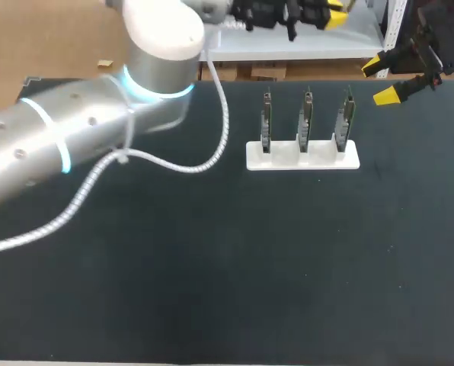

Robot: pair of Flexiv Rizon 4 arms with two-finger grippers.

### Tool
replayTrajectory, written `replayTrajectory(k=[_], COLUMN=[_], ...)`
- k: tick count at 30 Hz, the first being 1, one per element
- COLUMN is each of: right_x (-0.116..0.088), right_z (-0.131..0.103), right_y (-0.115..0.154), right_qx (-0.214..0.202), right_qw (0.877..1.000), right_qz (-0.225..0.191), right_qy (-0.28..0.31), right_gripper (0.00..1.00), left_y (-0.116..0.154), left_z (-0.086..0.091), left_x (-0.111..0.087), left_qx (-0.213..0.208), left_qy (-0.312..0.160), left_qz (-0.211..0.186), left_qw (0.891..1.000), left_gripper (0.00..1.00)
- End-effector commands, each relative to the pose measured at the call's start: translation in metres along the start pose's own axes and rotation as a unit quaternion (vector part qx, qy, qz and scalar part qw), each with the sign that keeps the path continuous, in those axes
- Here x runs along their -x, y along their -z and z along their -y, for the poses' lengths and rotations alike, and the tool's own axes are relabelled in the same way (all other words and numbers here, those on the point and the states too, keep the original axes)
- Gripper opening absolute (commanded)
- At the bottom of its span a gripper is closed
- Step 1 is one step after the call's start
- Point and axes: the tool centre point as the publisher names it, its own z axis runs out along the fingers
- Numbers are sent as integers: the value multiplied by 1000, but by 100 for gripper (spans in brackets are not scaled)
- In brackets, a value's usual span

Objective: Pick up the optical module with the left hand, and insert it into the network port with the right hand.

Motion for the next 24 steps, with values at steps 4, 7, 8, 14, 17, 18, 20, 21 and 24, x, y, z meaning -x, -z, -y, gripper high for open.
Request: replayTrajectory(k=[4, 7, 8, 14, 17, 18, 20, 21, 24], right_x=[0, 0, 0, 0, 0, 0, 0, 0, 0], right_z=[-2, -2, -2, -2, -2, -2, -2, -2, -2], right_y=[0, 0, 0, 0, 0, 0, 0, 0, 0], right_qx=[-3, -3, -3, -3, -3, -3, -3, -3, -3], right_qw=[1000, 1000, 1000, 1000, 1000, 1000, 1000, 1000, 1000], right_qz=[0, 0, 0, 0, 0, 0, 0, 0, 0], right_qy=[1, 1, 1, 1, 1, 1, 1, 1, 1], right_gripper=[100, 100, 100, 100, 100, 100, 100, 100, 100], left_y=[-6, -2, -1, 2, 4, 4, 5, 6, 7], left_z=[-2, 0, 1, 8, 10, 11, 12, 13, 14], left_x=[-14, -17, -19, -21, -20, -20, -19, -19, -17], left_qx=[-48, -37, -34, -24, -14, -11, -5, 2, 10], left_qy=[49, 55, 57, 58, 42, 37, 27, 19, 5], left_qz=[194, 194, 193, 176, 153, 145, 134, 121, 108], left_qw=[979, 979, 979, 982, 987, 989, 991, 992, 994], left_gripper=[0, 0, 0, 0, 0, 0, 0, 0, 0])
